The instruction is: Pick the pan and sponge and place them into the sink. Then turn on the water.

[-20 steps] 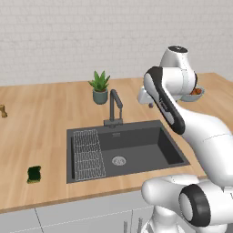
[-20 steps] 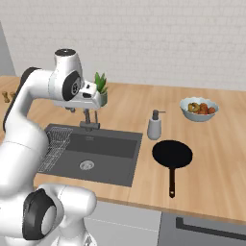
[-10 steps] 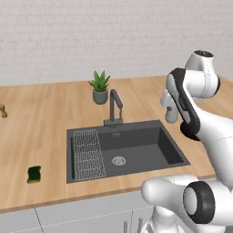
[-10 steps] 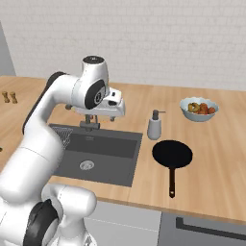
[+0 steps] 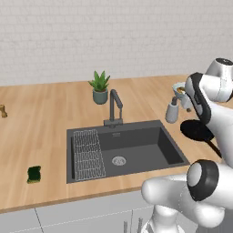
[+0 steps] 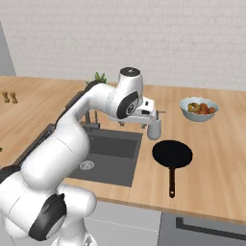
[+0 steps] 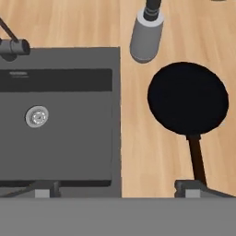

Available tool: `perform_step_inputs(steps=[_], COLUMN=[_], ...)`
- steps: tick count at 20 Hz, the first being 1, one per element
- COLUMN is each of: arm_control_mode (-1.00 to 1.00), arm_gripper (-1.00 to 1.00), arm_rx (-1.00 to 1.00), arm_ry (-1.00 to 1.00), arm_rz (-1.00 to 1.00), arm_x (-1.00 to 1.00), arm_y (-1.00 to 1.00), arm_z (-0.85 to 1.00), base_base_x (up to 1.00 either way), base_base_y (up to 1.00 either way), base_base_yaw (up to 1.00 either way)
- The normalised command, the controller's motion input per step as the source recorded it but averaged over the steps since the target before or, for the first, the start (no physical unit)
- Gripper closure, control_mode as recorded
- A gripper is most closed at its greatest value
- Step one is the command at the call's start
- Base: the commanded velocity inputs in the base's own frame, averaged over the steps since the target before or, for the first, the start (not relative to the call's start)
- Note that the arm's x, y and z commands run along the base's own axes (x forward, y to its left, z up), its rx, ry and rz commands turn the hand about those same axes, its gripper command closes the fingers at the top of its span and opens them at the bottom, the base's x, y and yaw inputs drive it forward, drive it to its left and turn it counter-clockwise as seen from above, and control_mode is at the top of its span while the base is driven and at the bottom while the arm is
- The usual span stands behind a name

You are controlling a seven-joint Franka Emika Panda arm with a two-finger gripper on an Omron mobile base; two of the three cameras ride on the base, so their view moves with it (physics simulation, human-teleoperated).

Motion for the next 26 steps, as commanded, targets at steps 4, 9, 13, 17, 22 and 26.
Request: perform_step_inputs(steps=[4, 9, 13, 17, 22, 26], arm_control_mode=[-1.00, -1.00, -1.00, -1.00, -1.00, -1.00], arm_gripper=[-1.00, -1.00, -1.00, -1.00, -1.00, -1.00], arm_rx=[-0.04, 0.00, 0.00, 0.00, 0.00, 0.00], arm_ry=[0.08, 0.05, 0.00, 0.02, 0.11, 0.13], arm_rz=[-0.18, -0.13, 0.00, 0.01, 0.07, 0.16], arm_x=[0.98, 0.76, 0.00, 0.00, -0.12, -0.56], arm_y=[-0.73, -0.62, -0.03, -0.11, -0.42, -0.48], arm_z=[-0.36, -0.32, -0.01, -0.17, -0.28, -0.25], base_base_x=[0.00, 0.00, 0.00, 0.00, 0.00, 0.00], base_base_y=[0.00, 0.00, 0.00, 0.00, 0.00, 0.00], base_base_yaw=[0.00, 0.00, 0.00, 0.00, 0.00, 0.00])
